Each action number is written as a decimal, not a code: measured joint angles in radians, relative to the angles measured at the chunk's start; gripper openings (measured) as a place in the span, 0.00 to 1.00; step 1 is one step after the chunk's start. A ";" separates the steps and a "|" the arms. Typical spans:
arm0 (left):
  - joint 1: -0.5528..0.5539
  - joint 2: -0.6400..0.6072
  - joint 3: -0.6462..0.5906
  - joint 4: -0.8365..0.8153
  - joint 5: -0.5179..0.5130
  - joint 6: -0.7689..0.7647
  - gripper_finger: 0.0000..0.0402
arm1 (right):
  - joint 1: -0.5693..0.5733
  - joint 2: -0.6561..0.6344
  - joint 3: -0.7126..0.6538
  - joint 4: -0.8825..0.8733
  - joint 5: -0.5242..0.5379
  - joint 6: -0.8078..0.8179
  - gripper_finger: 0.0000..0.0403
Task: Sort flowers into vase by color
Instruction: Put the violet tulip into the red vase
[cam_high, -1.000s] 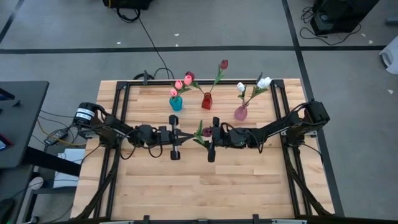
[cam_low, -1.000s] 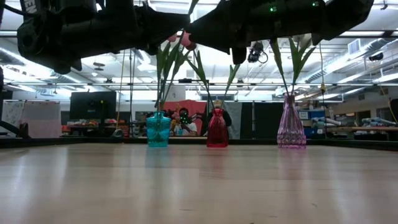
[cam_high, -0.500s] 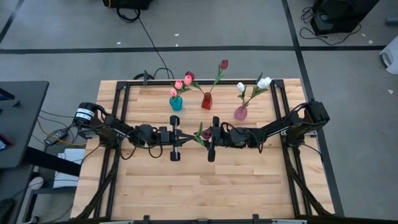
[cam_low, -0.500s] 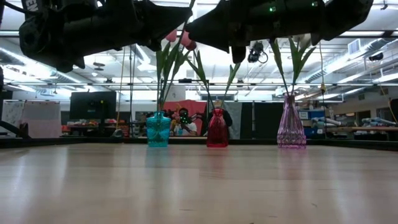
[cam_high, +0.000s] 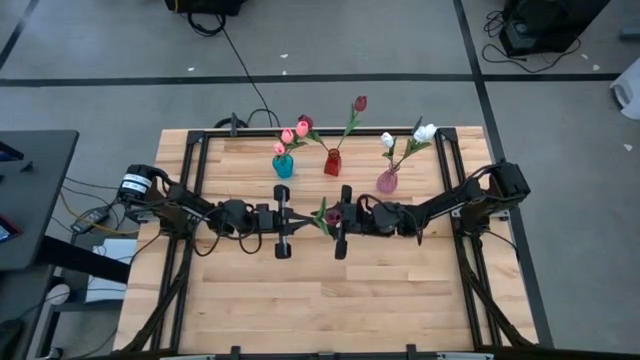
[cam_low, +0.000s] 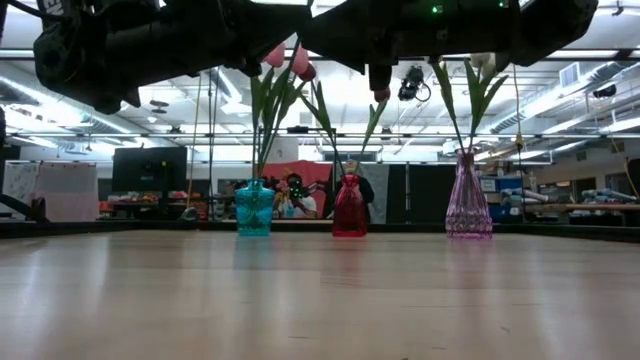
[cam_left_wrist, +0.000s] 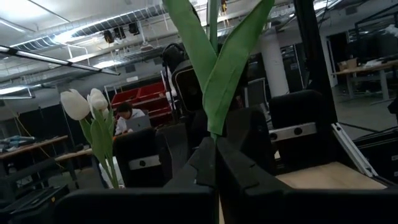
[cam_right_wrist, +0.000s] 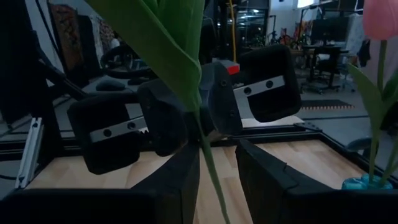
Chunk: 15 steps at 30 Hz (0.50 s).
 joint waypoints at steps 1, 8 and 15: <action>0.000 0.000 0.000 0.003 0.001 0.000 0.02 | -0.003 0.000 0.000 0.002 -0.012 0.005 0.29; 0.000 0.000 0.024 -0.025 0.053 -0.002 0.02 | -0.006 0.000 0.000 0.007 -0.047 0.016 0.21; 0.001 0.004 0.045 -0.058 0.058 0.001 0.02 | -0.006 0.000 0.000 -0.004 -0.059 0.007 0.12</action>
